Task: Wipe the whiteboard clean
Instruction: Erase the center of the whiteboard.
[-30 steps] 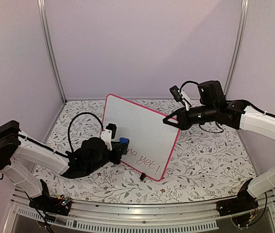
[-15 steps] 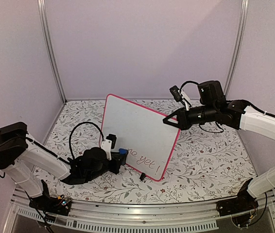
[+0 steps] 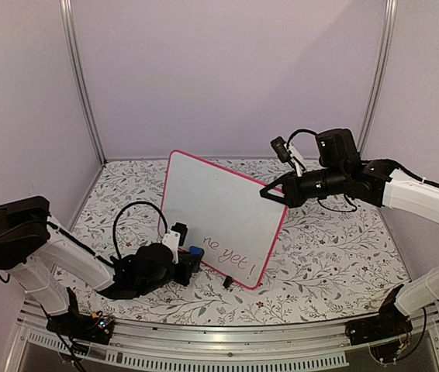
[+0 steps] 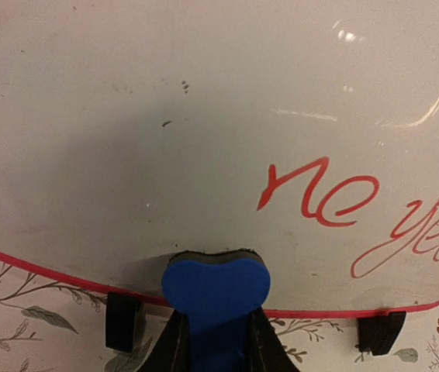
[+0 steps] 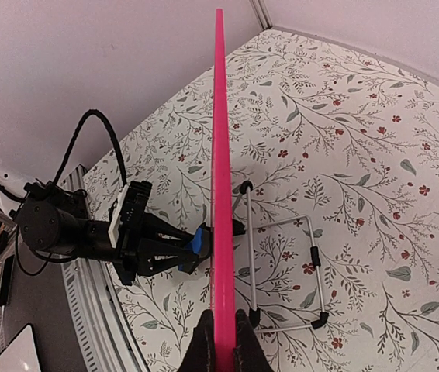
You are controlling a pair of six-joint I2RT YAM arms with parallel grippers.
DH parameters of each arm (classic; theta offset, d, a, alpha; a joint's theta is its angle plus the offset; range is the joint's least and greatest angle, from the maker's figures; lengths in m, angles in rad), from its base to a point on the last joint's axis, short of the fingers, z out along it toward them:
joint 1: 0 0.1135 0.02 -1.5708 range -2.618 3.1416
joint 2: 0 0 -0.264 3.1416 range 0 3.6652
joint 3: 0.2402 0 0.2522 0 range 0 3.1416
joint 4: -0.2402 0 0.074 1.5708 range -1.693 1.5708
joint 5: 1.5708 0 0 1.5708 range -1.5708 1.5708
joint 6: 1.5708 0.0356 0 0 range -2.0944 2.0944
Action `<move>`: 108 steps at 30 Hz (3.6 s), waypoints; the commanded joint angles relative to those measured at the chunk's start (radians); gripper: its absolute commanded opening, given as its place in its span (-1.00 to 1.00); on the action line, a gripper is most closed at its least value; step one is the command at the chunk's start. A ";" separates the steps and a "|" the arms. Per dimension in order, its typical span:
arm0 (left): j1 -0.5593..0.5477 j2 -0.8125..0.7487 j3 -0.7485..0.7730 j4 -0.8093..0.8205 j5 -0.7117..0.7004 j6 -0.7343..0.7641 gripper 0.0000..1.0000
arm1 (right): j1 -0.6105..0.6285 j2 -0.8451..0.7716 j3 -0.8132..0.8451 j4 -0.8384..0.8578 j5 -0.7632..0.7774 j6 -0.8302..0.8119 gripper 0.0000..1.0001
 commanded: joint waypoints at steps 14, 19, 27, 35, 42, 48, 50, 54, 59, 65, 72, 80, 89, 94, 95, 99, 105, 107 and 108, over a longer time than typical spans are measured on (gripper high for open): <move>0.076 -0.194 0.125 -0.162 -0.009 0.164 -0.90 | 0.027 0.014 -0.018 -0.073 -0.059 -0.074 -1.00; 0.077 -0.116 0.156 -0.161 0.005 0.168 -0.91 | 0.027 0.016 -0.019 -0.073 -0.061 -0.074 -1.00; 0.065 -0.059 0.109 -0.114 0.017 0.116 -0.91 | 0.026 0.015 -0.021 -0.073 -0.061 -0.074 -1.00; 0.034 -0.024 0.069 -0.084 0.020 0.072 -0.92 | 0.027 0.019 -0.018 -0.071 -0.060 -0.074 -1.00; 0.013 0.000 0.055 -0.074 0.016 0.048 -0.92 | 0.027 0.017 -0.018 -0.073 -0.060 -0.074 -1.00; 0.000 -0.004 0.036 -0.083 0.007 0.028 -0.92 | 0.027 0.016 -0.018 -0.073 -0.061 -0.074 -1.00; 0.000 -0.007 0.028 -0.082 0.006 0.023 -0.92 | 0.027 0.016 -0.019 -0.074 -0.061 -0.074 -1.00; -0.006 -0.002 0.019 -0.085 0.005 0.015 -0.92 | 0.026 0.016 -0.018 -0.073 -0.061 -0.074 -1.00; -0.017 0.019 0.016 -0.092 0.007 0.002 -0.92 | 0.027 0.014 -0.018 -0.076 -0.059 -0.074 -1.00; -0.039 0.057 0.010 -0.100 0.005 -0.037 -0.92 | 0.027 0.013 -0.016 -0.078 -0.058 -0.074 -1.00; -0.042 0.046 -0.007 -0.131 0.024 -0.078 -0.92 | 0.026 0.013 -0.016 -0.079 -0.058 -0.075 -1.00; -0.044 0.038 -0.008 -0.168 0.050 -0.092 -0.93 | 0.027 0.011 -0.015 -0.077 -0.056 -0.075 -1.00; -0.067 -0.171 -0.002 -0.267 0.017 -0.041 -0.94 | 0.027 0.007 -0.018 -0.079 -0.056 -0.075 -1.00; -0.066 -0.340 0.042 -0.382 -0.044 0.031 -0.92 | 0.027 0.010 -0.017 -0.076 -0.056 -0.074 -1.00; -0.063 -0.360 0.053 -0.396 -0.053 0.056 -0.92 | 0.027 0.010 -0.018 -0.076 -0.058 -0.074 -1.00; -0.039 -0.378 0.090 -0.406 -0.059 0.114 -0.91 | 0.027 0.013 -0.017 -0.075 -0.058 -0.074 -1.00; -0.006 -0.251 0.142 -0.353 -0.030 0.150 -0.92 | 0.027 0.008 -0.017 -0.077 -0.056 -0.074 -1.00; 0.003 -0.206 0.154 -0.325 -0.018 0.153 -0.92 | 0.027 0.007 -0.018 -0.077 -0.056 -0.072 -1.00; 0.007 -0.189 0.157 -0.307 -0.014 0.154 -0.92 | 0.027 0.007 -0.019 -0.077 -0.056 -0.071 -1.00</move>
